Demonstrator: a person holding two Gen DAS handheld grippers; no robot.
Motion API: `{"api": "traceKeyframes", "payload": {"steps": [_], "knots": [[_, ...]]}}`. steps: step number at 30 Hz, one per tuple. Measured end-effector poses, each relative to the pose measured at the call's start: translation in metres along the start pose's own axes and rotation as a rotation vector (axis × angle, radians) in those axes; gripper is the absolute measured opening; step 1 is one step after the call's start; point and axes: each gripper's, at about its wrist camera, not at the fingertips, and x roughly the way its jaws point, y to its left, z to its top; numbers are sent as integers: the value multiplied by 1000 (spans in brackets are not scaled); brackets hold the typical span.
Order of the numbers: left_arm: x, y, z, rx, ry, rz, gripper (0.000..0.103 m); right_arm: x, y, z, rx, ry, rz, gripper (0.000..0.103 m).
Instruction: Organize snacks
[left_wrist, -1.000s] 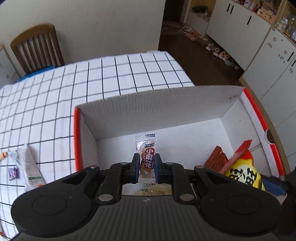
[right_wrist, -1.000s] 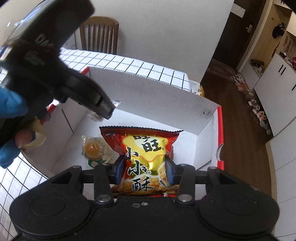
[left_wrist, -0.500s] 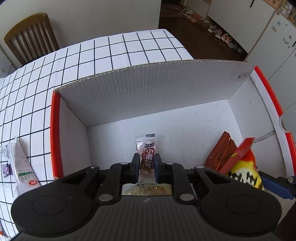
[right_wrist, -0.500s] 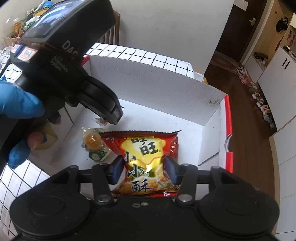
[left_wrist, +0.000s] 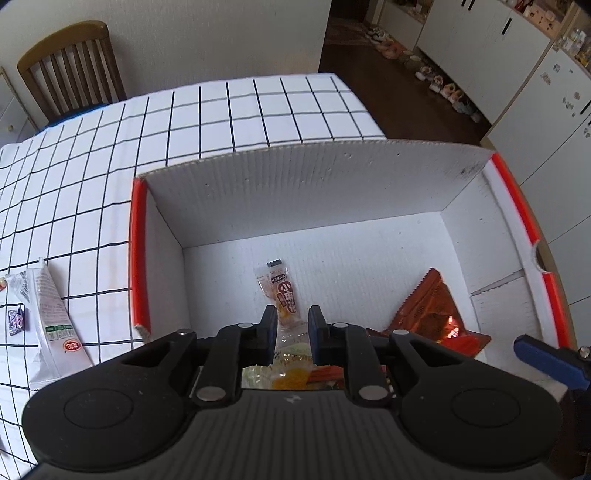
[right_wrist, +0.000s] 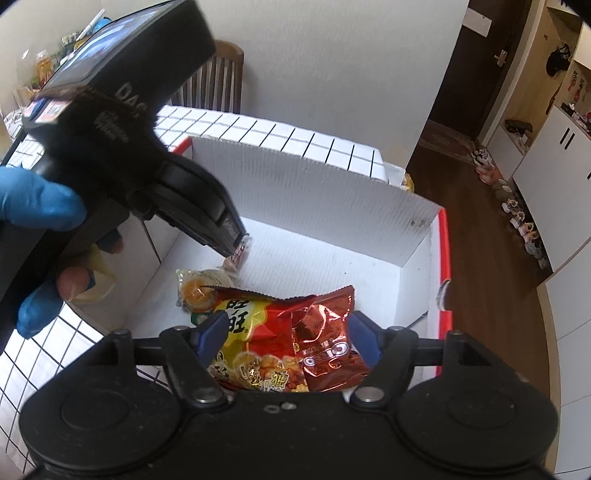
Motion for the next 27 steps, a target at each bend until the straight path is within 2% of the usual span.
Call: {"api": "traceKeyframes", "payload": {"steps": [12,27], "knots": [[-48,3,-19,3,-92,-35,17,-35,-5,-5,32,-63,8,78],[-119,20,-54,13,-245,-78,17,-80,4,-9,50,-157,42,84]]}}
